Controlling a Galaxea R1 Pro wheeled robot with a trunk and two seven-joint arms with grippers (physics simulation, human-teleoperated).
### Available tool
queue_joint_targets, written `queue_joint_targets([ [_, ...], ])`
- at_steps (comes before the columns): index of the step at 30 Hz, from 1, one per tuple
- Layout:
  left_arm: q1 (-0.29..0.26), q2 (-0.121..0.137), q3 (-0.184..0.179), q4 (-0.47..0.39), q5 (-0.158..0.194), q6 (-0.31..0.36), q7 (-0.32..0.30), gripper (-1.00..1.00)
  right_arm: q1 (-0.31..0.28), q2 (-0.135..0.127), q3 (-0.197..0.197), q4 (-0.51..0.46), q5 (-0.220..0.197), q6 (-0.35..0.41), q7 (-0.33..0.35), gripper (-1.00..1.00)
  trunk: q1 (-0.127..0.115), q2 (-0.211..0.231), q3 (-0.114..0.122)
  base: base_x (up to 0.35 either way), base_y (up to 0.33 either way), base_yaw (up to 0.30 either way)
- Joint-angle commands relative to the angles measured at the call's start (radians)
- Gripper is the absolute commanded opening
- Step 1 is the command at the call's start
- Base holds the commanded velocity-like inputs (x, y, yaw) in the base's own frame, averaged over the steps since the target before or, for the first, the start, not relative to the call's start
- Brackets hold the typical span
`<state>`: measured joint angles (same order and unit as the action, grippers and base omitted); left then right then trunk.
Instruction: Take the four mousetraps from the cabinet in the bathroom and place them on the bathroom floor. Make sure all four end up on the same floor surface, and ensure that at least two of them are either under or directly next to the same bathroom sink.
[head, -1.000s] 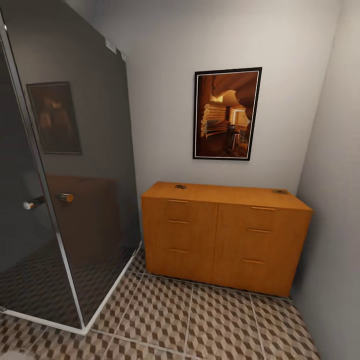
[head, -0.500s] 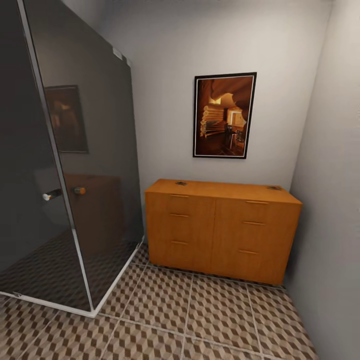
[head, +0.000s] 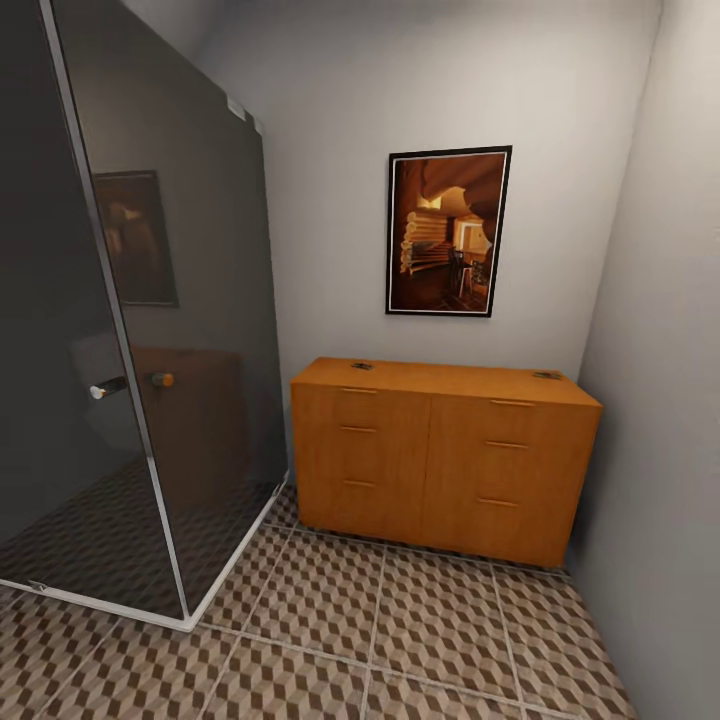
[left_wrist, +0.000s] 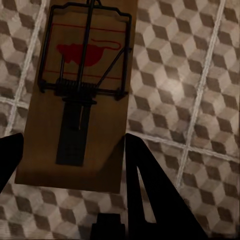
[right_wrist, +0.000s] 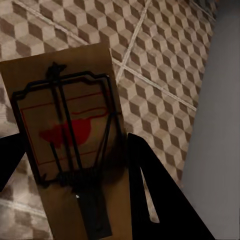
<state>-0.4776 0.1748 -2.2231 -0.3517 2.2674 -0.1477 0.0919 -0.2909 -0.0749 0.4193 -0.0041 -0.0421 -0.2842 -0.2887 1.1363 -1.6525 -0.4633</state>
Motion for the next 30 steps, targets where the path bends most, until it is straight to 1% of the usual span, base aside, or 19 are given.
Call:
queue_joint_targets([
  [1, -0.002, 0.000, -0.008, -0.003, 0.017, -0.008, 0.005, -1.00, -0.001, 0.003, 0.007, 0.001, -0.015, -0.003, 0.013, -1.00, 0.000, -0.001, -0.001, 0.000, 0.000, 0.000],
  [2, -0.001, -0.001, -0.008, -0.001, 0.028, -0.008, 0.004, -1.00, -0.001, 0.006, 0.007, 0.001, -0.020, -0.001, 0.036, -1.00, 0.000, -0.001, -0.001, 0.000, 0.000, 0.000],
  [4, -0.001, -0.001, -0.007, 0.002, 0.035, -0.006, 0.001, -1.00, -0.001, 0.008, 0.008, 0.001, -0.023, 0.000, 0.053, -1.00, 0.000, -0.001, -0.001, 0.000, 0.000, 0.000],
  [9, -0.001, -0.001, -0.007, 0.006, 0.039, -0.004, 0.001, -1.00, -0.001, 0.010, 0.009, 0.002, -0.024, 0.000, 0.064, -1.00, 0.000, -0.001, -0.001, 0.000, 0.000, 0.126],
  [15, -0.001, 0.005, -0.010, 0.012, 0.037, -0.003, 0.004, -1.00, -0.001, 0.008, 0.009, 0.002, -0.023, -0.002, 0.065, -1.00, 0.000, -0.001, -0.001, 0.000, 0.000, 0.268],
  [18, -0.001, 0.003, -0.009, 0.012, 0.037, -0.003, 0.004, -1.00, -0.001, 0.005, 0.009, 0.002, -0.021, -0.002, 0.065, -1.00, 0.000, -0.001, -0.001, 0.000, 0.000, 0.286],
  [25, -0.001, 0.004, -0.009, 0.013, 0.038, -0.003, 0.004, -1.00, -0.001, 0.012, 0.011, 0.005, -0.021, -0.002, 0.064, -1.00, 0.000, -0.001, -0.001, 0.000, 0.000, 0.287],
  [30, -0.001, 0.003, -0.009, 0.013, 0.038, -0.003, 0.004, -1.00, -0.001, 0.008, 0.008, 0.003, -0.025, -0.004, 0.063, -1.00, 0.000, -0.001, -0.001, 0.000, 0.000, 0.287],
])
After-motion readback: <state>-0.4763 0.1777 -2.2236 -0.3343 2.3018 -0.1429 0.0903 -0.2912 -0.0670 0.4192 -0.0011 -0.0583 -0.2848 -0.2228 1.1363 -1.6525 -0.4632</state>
